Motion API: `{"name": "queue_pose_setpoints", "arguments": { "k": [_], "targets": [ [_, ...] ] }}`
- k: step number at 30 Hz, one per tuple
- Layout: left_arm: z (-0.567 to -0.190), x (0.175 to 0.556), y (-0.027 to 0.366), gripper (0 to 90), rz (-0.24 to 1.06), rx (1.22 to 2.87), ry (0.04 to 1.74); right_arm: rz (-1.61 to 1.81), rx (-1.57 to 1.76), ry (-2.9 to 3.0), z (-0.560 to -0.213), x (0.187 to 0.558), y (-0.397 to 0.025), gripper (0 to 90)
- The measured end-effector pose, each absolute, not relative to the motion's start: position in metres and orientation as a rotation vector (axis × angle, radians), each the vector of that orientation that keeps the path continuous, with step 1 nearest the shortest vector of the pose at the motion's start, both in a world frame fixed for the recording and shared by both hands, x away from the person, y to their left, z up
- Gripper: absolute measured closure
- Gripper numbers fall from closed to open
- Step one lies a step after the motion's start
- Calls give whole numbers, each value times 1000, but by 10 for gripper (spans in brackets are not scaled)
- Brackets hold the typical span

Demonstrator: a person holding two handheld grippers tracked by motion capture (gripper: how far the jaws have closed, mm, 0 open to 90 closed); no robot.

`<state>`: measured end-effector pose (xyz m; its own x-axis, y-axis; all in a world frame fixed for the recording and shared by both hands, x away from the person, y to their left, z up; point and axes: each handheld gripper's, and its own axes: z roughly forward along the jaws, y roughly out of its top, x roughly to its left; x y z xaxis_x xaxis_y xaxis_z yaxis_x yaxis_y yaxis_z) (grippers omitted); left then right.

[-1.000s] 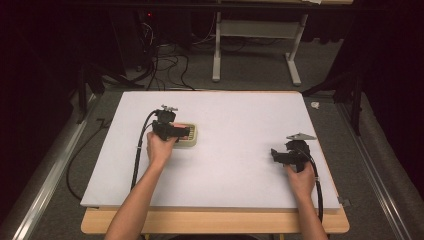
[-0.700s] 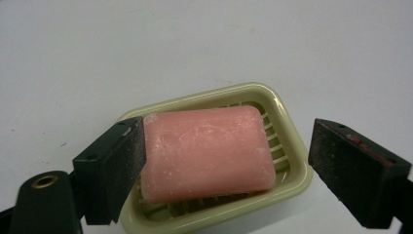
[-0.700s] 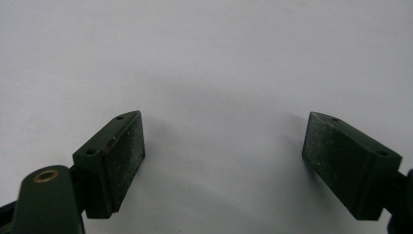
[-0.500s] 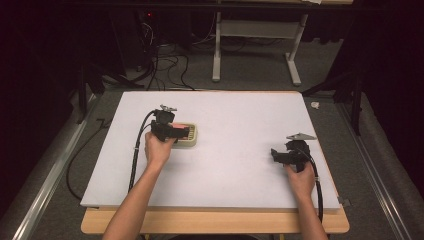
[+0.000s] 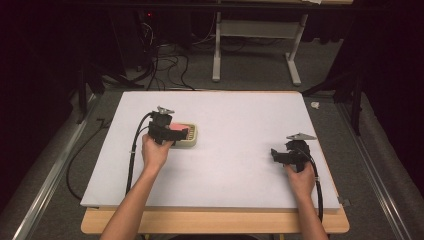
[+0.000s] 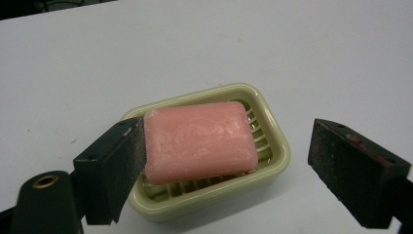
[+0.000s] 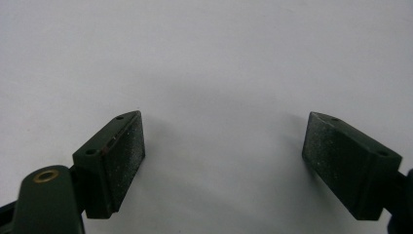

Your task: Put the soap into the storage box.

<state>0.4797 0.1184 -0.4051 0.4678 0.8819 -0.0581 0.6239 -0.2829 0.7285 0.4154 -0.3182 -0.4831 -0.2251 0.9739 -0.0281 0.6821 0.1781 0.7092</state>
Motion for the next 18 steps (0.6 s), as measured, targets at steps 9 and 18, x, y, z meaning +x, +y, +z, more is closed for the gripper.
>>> {"name": "queue_pose_setpoints", "arguments": {
  "k": [9, 18],
  "targets": [
    [-402, 472, 123, 152, 463, 2017, 1241, 797, 1554, 1977, -483, 415, -318, 163],
    [-401, 465, 126, 153, 457, 2005, 1226, 797, 1553, 1977, -483, 415, -318, 162]
  ]
}}
